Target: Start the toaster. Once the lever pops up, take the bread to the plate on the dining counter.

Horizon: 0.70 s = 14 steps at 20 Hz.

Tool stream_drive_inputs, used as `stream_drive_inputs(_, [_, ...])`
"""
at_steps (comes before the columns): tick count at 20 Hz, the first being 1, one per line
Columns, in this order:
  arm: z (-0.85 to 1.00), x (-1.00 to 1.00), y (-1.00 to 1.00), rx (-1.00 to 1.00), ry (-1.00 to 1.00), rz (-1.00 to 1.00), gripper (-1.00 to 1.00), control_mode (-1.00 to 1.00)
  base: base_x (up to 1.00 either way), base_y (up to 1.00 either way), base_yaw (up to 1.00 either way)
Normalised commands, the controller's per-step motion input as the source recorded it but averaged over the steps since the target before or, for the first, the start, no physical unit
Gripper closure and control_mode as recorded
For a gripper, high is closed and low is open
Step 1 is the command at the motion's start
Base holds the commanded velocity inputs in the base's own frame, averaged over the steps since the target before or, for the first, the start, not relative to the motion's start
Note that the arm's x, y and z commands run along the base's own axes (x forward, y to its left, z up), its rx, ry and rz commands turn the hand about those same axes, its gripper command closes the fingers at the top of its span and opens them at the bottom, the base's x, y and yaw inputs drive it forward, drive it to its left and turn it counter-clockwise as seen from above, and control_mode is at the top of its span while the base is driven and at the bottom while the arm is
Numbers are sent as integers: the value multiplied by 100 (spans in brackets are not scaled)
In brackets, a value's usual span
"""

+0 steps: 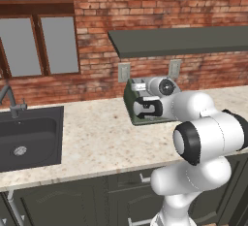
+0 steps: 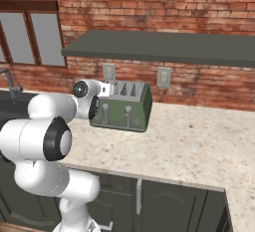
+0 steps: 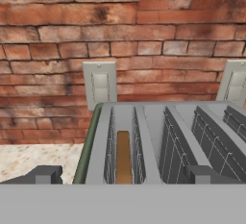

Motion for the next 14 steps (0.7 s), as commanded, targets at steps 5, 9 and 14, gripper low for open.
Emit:
stream_drive_inputs(5, [0,0,0,0,0,0,-100,-100,0,0,0])
stream_drive_inputs(9, [0,0,0,0,0,0,-100,-100,0,0,0])
stream_drive_inputs(14, [0,0,0,0,0,0,-100,-100,0,0,0])
